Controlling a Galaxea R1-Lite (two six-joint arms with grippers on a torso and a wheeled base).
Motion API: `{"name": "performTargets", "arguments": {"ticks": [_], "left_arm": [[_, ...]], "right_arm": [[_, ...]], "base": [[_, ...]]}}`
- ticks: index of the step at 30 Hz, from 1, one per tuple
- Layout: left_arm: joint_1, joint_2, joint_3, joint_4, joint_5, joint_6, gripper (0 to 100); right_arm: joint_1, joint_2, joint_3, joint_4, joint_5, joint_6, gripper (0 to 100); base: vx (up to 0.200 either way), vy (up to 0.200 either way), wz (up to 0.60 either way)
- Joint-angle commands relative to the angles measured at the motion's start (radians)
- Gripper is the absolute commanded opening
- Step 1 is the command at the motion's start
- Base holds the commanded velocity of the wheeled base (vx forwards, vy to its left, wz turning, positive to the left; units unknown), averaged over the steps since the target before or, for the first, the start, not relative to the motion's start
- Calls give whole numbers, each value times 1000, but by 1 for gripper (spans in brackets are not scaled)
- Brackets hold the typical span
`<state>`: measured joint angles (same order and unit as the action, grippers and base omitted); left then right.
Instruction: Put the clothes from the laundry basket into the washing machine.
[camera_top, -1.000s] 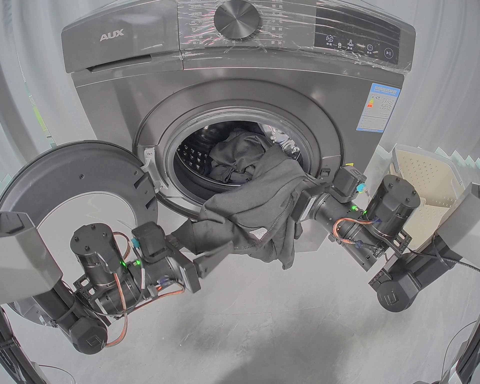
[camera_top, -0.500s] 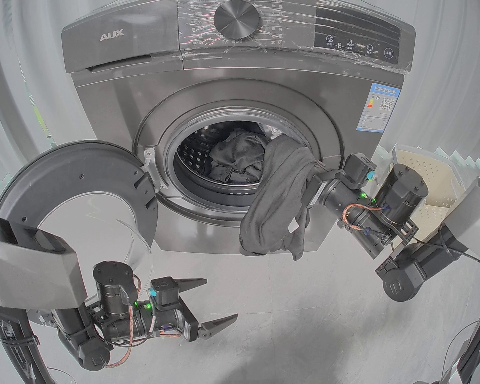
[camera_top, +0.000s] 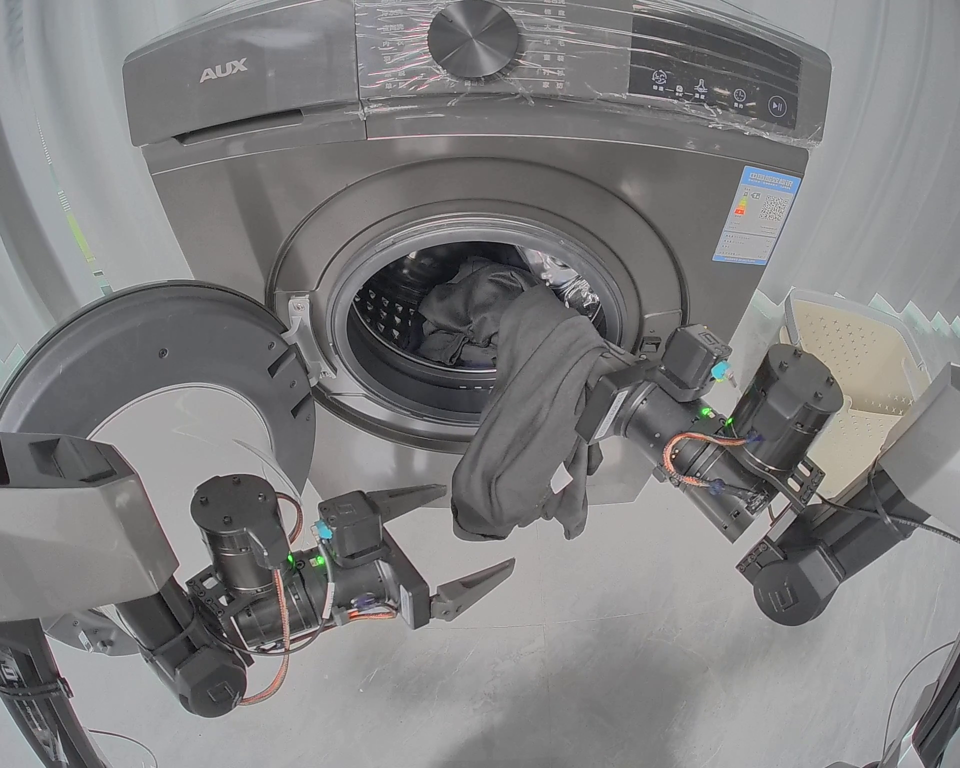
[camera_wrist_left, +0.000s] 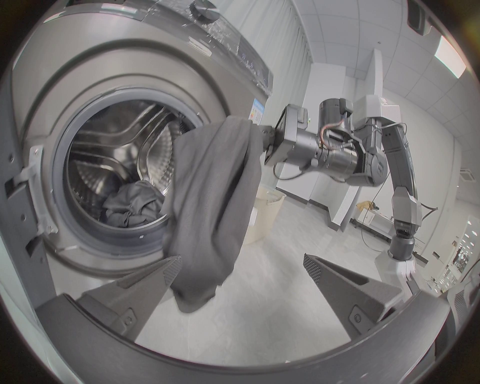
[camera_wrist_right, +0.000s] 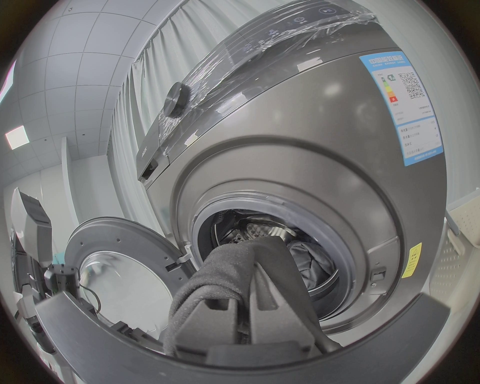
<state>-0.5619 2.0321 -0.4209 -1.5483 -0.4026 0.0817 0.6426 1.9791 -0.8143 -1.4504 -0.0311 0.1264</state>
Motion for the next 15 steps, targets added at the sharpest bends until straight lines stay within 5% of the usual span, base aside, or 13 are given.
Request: {"name": "performTargets", "arguments": {"ticks": [1,5,15], "left_arm": [[-32,31,-91,1,28,-17,100],[-33,96,-176,1,76,-20,100],[-33,221,-368,4,83,-39,100]], "right_arm": [[42,24,-9,2,-4,1,0],[68,37,-33,8,-9,1,0],[98,55,-57,21,-10,4,0]], "base": [[0,0,0],[0,0,0],[0,0,0]]}}
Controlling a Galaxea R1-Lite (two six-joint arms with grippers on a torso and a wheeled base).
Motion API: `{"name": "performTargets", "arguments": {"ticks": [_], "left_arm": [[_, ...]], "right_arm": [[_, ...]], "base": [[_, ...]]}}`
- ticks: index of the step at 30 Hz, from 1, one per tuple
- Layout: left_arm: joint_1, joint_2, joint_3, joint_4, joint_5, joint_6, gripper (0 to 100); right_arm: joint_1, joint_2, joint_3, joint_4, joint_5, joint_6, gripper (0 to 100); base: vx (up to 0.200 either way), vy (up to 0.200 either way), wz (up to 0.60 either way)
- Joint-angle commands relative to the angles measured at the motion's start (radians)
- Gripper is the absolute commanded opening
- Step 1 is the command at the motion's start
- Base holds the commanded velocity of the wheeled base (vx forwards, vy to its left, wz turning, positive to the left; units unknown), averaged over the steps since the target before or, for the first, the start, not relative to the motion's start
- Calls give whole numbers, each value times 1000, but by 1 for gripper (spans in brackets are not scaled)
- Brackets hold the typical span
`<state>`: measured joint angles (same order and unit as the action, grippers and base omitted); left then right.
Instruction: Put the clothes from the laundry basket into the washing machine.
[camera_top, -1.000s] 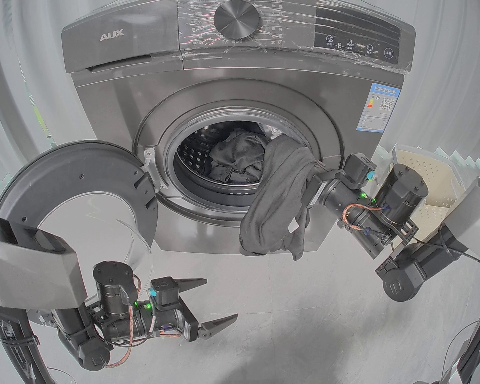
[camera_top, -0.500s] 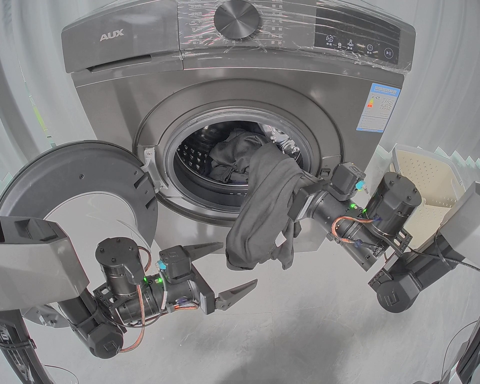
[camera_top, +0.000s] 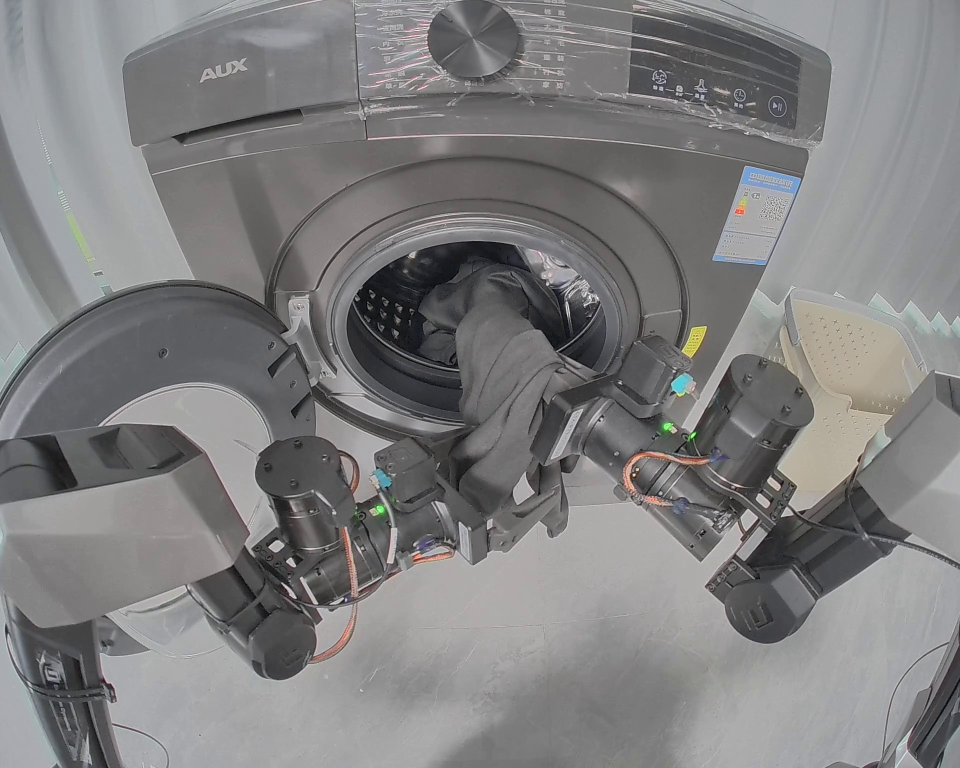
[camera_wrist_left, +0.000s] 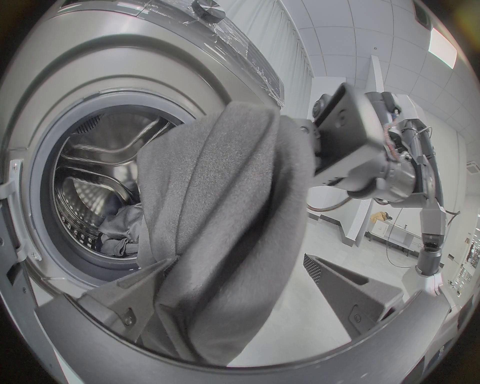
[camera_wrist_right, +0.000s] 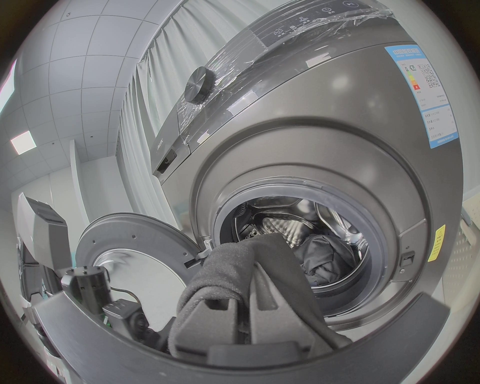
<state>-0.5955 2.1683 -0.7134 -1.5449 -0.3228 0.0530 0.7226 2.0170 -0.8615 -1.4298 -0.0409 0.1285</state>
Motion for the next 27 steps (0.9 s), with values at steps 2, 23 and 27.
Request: {"name": "performTargets", "arguments": {"ticks": [2,23,27], "left_arm": [[2,110,-104,0,11,-15,100],[31,209,-290,0,140,-51,100],[31,209,-251,0,139,-55,0]], "right_arm": [[21,17,-8,0,-2,2,0],[57,-27,35,6,-56,16,0],[24,-44,33,6,-56,16,0]], "base": [[0,0,0],[0,0,0],[0,0,0]]}}
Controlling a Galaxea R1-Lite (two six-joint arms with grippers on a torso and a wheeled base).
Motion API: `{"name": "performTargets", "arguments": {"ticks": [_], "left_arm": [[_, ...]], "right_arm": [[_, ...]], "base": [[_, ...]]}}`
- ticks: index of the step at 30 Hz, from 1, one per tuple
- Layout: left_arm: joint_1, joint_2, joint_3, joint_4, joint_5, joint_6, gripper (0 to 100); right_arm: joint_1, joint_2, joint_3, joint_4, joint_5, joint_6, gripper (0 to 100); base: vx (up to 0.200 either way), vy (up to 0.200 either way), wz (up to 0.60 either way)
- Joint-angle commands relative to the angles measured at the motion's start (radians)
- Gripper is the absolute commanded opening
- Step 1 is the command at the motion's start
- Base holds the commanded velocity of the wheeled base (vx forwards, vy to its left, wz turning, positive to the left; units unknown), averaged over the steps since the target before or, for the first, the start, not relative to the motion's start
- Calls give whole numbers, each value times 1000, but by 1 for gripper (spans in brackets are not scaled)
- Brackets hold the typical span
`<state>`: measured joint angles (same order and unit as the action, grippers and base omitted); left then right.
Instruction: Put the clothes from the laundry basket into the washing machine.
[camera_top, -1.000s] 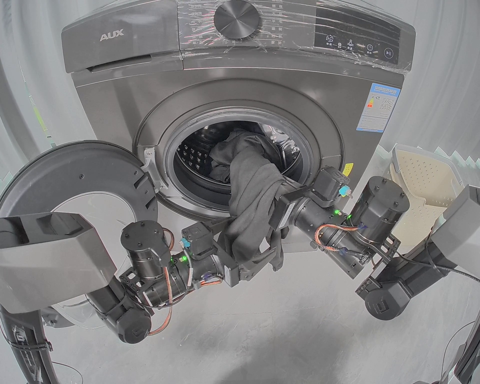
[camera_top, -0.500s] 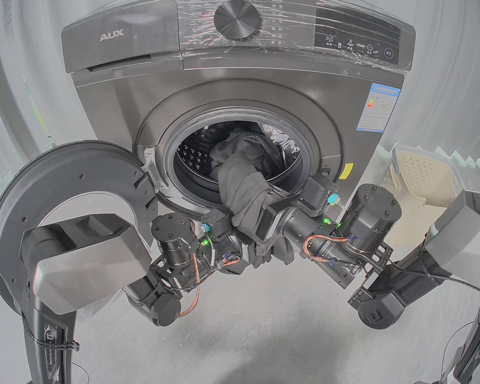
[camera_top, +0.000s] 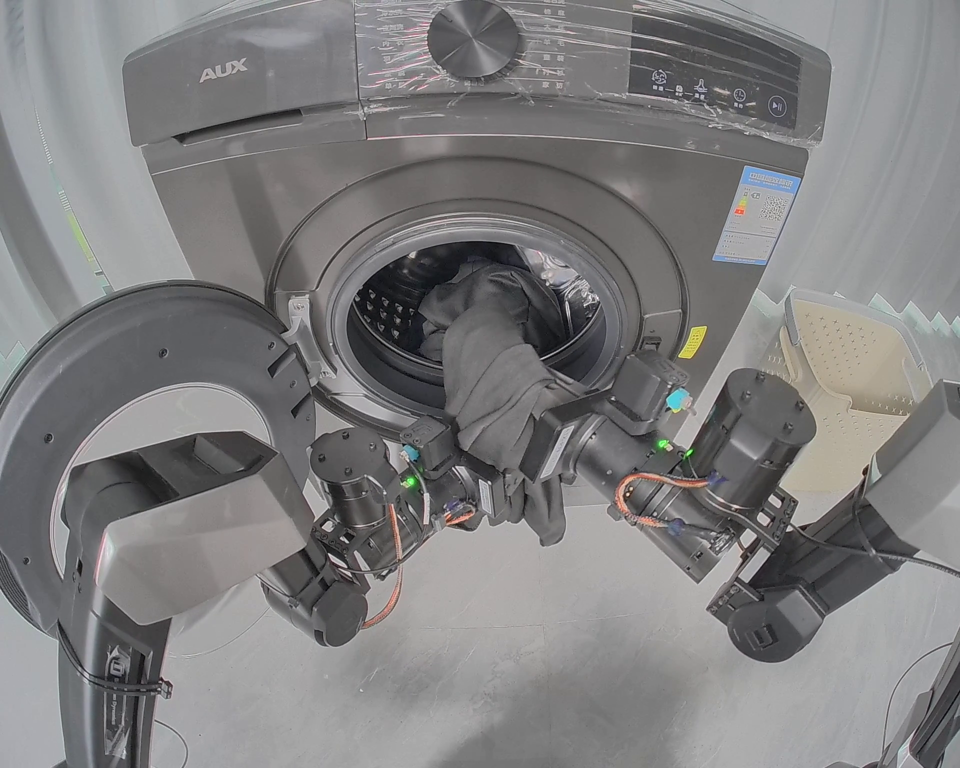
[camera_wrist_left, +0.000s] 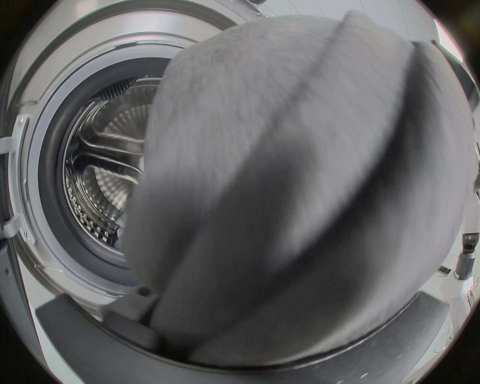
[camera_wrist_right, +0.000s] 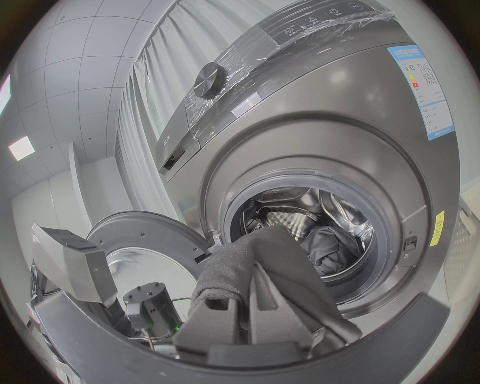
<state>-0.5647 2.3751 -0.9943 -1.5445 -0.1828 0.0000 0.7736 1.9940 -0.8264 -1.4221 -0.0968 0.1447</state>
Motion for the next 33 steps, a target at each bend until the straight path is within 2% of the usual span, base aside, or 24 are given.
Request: {"name": "performTargets", "arguments": {"ticks": [1,9,13,19,28,29,33], "left_arm": [[0,3,29,0,-1,-2,0],[20,-43,13,0,3,-5,0],[37,-100,17,0,2,-8,0],[39,-178,34,0,11,-20,0],[26,-234,103,-2,20,-29,0],[26,-235,108,-2,20,-34,0],[26,-255,138,-3,17,-43,0]], "right_arm": [[-28,-23,-2,-1,0,0,0],[-102,-35,32,-1,-1,15,0],[-140,-29,82,5,0,13,0],[-126,6,182,5,0,15,0],[-79,60,174,-26,11,12,0],[-73,57,174,-32,12,12,100],[-50,17,205,-40,35,12,100]], "base": [[0,0,0],[0,0,0],[0,0,0],[0,0,0],[0,0,0],[0,0,0],[0,0,0]]}}
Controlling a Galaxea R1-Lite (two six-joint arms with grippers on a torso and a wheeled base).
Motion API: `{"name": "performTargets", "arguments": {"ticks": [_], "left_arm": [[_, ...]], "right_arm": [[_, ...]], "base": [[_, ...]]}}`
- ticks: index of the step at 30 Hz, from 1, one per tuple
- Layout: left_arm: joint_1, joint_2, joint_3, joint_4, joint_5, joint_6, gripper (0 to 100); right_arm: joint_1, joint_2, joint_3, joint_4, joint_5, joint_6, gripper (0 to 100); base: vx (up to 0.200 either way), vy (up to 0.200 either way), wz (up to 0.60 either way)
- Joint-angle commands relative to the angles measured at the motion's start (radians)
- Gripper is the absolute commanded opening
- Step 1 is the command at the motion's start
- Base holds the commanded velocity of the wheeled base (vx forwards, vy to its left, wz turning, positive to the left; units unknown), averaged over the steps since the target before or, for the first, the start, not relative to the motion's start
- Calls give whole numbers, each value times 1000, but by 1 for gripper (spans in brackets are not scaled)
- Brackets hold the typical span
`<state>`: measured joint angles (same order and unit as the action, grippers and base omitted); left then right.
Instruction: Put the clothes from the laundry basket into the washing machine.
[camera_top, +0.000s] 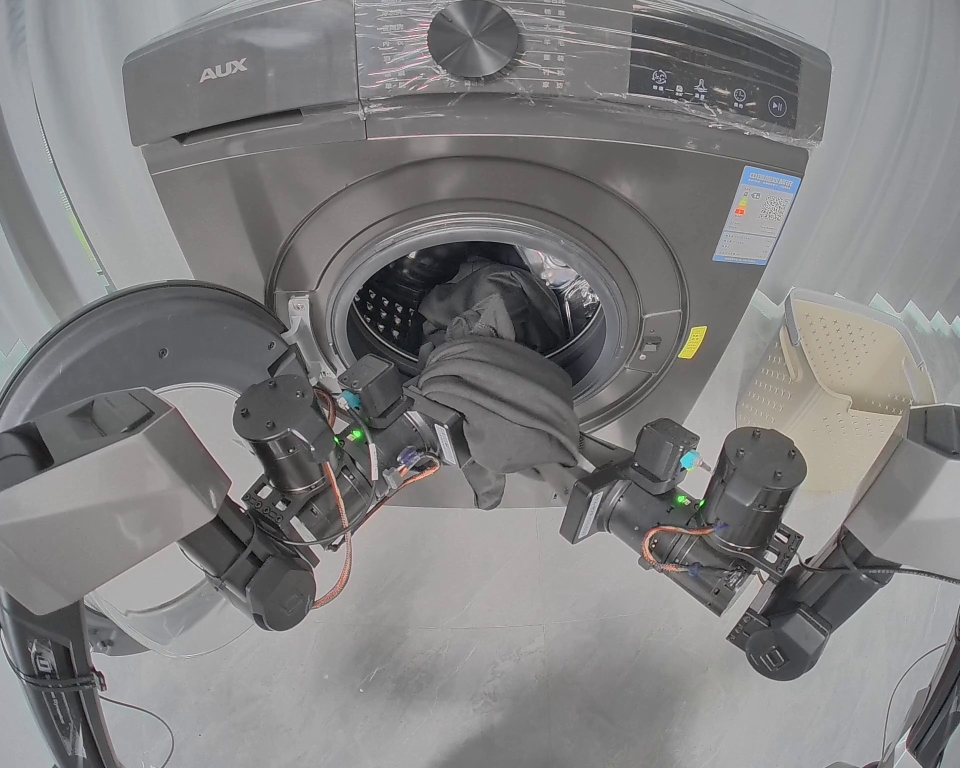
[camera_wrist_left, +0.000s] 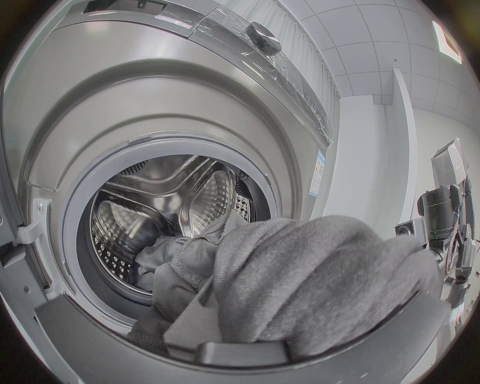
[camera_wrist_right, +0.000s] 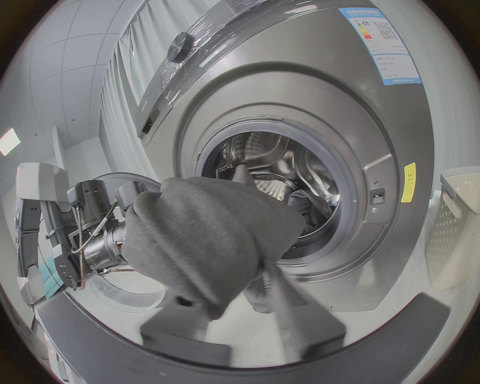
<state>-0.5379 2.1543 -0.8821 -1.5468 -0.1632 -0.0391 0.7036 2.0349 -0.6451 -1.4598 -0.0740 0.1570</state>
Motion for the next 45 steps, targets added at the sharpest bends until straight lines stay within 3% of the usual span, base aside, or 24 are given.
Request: {"name": "performTargets", "arguments": {"ticks": [1,5,8,13,16,18,21,26,45], "left_arm": [[-1,-60,51,-1,-4,-5,0],[-19,-149,189,-3,-13,-8,0],[-30,-223,304,-1,-53,-34,0],[-39,-280,428,-1,-85,-45,0],[-39,-272,440,-3,-88,-33,0],[-33,-274,446,-3,-87,-31,0],[-33,-283,477,-3,-82,-25,0],[-62,-263,502,-3,-81,4,0],[-67,-228,462,-3,-81,5,0]], "right_arm": [[25,-65,105,-1,43,-13,100],[46,-167,340,-14,192,-77,100],[65,-194,440,-21,214,-80,100],[51,-199,509,-21,215,-86,100],[30,-190,519,-19,214,-85,100],[-47,-153,525,-21,218,-86,100],[-81,-156,538,-27,220,-99,100],[-67,-157,542,-59,217,-97,100],[-62,-171,541,-59,215,-97,100]], "base": [[0,0,0],[0,0,0],[0,0,0],[0,0,0],[0,0,0],[0,0,0],[0,0,0],[0,0,0],[179,0,0]]}}
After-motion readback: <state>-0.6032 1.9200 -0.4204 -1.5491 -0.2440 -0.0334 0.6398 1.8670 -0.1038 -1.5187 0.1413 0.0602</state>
